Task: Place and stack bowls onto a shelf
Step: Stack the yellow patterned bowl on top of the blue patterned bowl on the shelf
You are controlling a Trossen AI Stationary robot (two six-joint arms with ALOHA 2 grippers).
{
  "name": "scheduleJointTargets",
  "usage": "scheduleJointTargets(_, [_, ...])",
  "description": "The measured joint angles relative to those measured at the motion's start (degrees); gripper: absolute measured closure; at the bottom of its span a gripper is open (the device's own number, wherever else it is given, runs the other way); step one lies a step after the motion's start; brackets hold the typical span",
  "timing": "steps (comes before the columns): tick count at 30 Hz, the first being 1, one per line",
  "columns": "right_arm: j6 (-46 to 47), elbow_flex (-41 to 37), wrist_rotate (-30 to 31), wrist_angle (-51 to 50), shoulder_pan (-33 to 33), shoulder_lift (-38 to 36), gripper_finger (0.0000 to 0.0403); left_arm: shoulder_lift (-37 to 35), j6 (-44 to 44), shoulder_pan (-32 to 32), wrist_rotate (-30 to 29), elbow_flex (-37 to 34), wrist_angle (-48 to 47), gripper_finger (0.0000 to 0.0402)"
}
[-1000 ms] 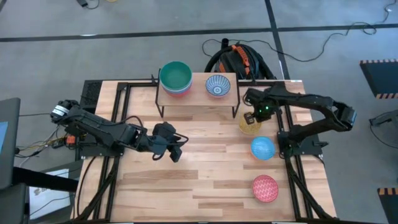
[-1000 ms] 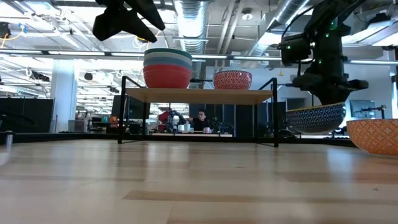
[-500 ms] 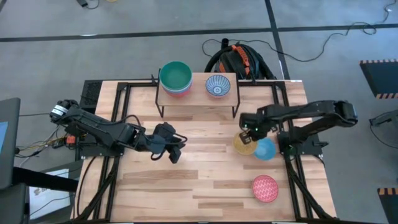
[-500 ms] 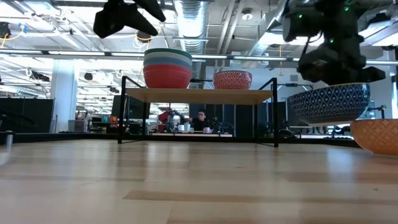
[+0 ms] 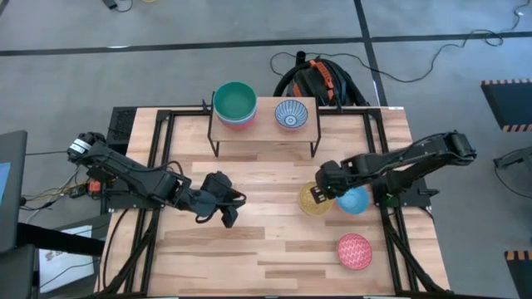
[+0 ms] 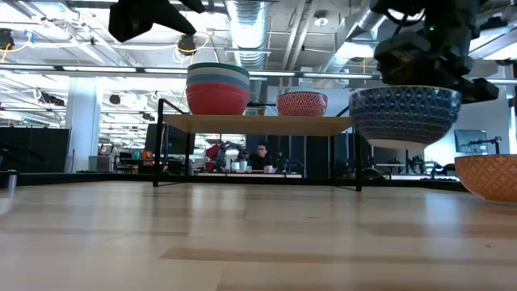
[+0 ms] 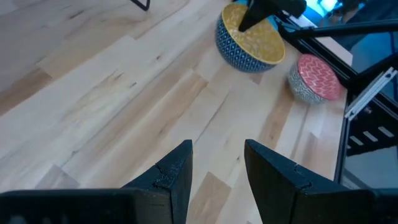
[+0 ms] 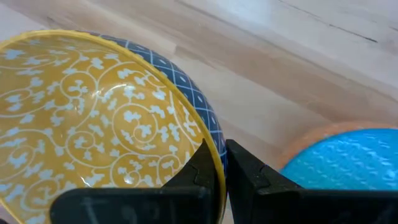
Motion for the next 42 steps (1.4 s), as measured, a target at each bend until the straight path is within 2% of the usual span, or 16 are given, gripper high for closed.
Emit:
scheduleJointTargets(8, [1.6,6.1,3.2,5.0,4.6,9.0,0.0361,1.2,-2.2,-2.2,-0.8,-0.1,0.7,0.0267])
scheduleJointTargets(11, [1.6,10.2,5.8,4.9,5.8,13.1,0.0361,2.4,-0.8,-2.2,-1.0,0.1,5.2,0.0253])
scheduleJointTargets(18, [0.6,20.6,11.0,2.9,7.2,20.9,0.0361,5.8,4.3,-1.7,-0.3,0.0,14.8,0.0204])
scheduleJointTargets(24, [-3.8,30.0,13.2,-1.9,8.0,25.8,0.0361,8.6,4.3,-0.8,-1.1,0.0,14.3,0.0196])
scheduleJointTargets(32, [-11.1,40.0,14.4,-7.3,8.4,28.9,0.0361,10.3,3.9,-0.8,-2.4,0.0,14.4,0.021])
scheduleJointTargets(42, [-15.0,43.6,17.8,-9.1,8.4,28.9,0.0361,10.3,2.6,2.1,-4.5,0.1,14.1,0.0221])
